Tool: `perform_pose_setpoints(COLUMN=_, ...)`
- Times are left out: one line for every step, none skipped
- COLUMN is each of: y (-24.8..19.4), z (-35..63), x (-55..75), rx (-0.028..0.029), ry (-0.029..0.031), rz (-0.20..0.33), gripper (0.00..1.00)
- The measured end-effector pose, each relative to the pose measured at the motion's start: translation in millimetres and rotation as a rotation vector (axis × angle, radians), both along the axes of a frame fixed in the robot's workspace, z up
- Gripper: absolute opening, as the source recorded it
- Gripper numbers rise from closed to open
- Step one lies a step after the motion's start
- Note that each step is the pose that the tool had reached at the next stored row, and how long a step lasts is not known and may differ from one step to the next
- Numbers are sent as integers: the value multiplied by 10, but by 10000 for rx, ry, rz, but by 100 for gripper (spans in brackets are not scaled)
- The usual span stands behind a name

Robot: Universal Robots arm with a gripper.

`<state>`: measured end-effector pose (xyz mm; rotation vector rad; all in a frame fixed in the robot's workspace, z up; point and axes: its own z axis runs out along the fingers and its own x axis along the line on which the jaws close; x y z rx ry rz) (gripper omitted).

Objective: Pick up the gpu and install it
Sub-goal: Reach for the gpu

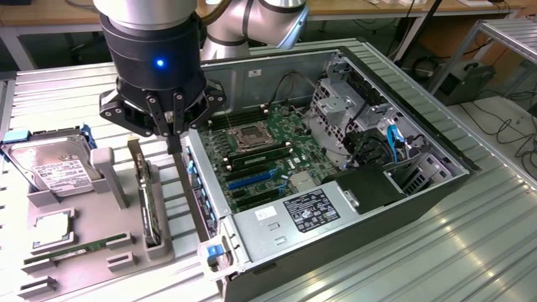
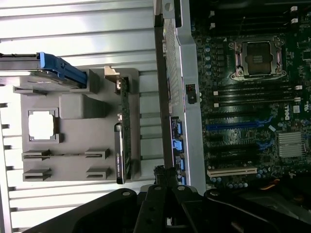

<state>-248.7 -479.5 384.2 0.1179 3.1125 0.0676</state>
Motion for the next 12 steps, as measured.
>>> perform_pose_setpoints(y=-2, z=0, x=0, rx=0, ry=-1, rz=0, gripper=11)
perform_pose_setpoints(y=-5, z=-1, x=0, rx=1, ry=-1, rz=0, gripper=11)
perform_pose_setpoints(y=-8, z=-1, x=0, rx=1, ry=-1, rz=0, gripper=11)
perform_pose_setpoints(y=-11, z=-1, x=0, rx=1, ry=-1, rz=0, gripper=11)
perform_pose_setpoints(y=-14, z=-2, x=0, rx=1, ry=-1, rz=0, gripper=11)
perform_pose_setpoints(y=-17, z=-2, x=0, rx=0, ry=0, rz=0, gripper=11)
perform_pose_setpoints(y=-21, z=-2, x=0, rx=1, ry=-1, rz=0, gripper=11)
perform_pose_setpoints(y=-24, z=-2, x=0, rx=0, ry=-1, rz=0, gripper=11)
perform_pose_setpoints(y=-32, z=-3, x=0, rx=0, ry=0, rz=0, gripper=11)
perform_pose_setpoints(y=-36, z=-3, x=0, rx=1, ry=-1, rz=0, gripper=11)
perform_pose_setpoints(y=-40, z=-3, x=0, rx=1, ry=-1, rz=0, gripper=11)
perform_pose_setpoints(y=-43, z=-3, x=0, rx=0, ry=-1, rz=0, gripper=11)
